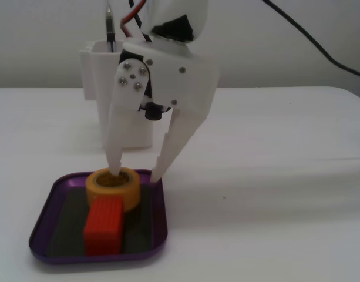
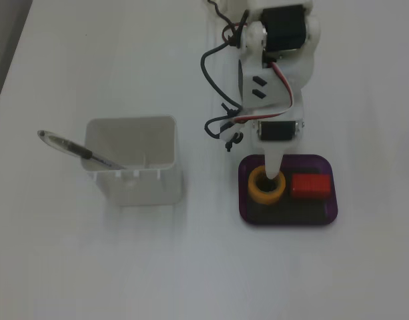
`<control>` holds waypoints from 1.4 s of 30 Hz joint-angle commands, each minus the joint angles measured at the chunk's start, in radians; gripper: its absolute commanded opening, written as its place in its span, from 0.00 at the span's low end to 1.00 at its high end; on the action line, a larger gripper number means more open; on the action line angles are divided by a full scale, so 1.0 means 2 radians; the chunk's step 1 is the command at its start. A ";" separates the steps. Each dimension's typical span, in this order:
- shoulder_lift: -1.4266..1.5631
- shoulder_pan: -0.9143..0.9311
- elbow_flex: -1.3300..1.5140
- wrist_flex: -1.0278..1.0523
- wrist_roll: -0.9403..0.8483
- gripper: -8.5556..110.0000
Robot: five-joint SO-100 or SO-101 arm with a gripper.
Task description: Remove the yellow tape from the box.
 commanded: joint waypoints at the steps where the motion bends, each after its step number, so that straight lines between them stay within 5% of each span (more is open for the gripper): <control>1: 0.007 0.002 -0.020 -0.012 0.002 0.17; 42: 0.005 0.002 0.025 -0.035 0.001 0.17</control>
